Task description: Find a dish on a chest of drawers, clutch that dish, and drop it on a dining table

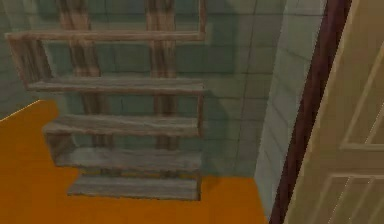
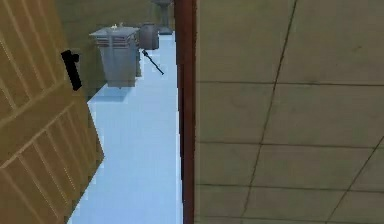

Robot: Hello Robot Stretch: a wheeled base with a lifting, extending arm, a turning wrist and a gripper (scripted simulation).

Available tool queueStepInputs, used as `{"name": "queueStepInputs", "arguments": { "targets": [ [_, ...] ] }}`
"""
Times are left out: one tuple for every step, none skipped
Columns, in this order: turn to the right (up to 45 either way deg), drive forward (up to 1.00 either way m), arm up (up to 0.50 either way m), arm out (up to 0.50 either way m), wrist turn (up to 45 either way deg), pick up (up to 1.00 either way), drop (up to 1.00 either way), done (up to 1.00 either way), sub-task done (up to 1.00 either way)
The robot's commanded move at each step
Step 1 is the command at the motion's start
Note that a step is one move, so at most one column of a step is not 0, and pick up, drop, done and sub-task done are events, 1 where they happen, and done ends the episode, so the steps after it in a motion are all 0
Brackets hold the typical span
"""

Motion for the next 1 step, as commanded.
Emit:
{"name": "queueStepInputs", "arguments": {
  "targets": [
    [0.0,0.3,0.0,0.0,0.0,0.0,0.0,0.0,0.0]
  ]
}}
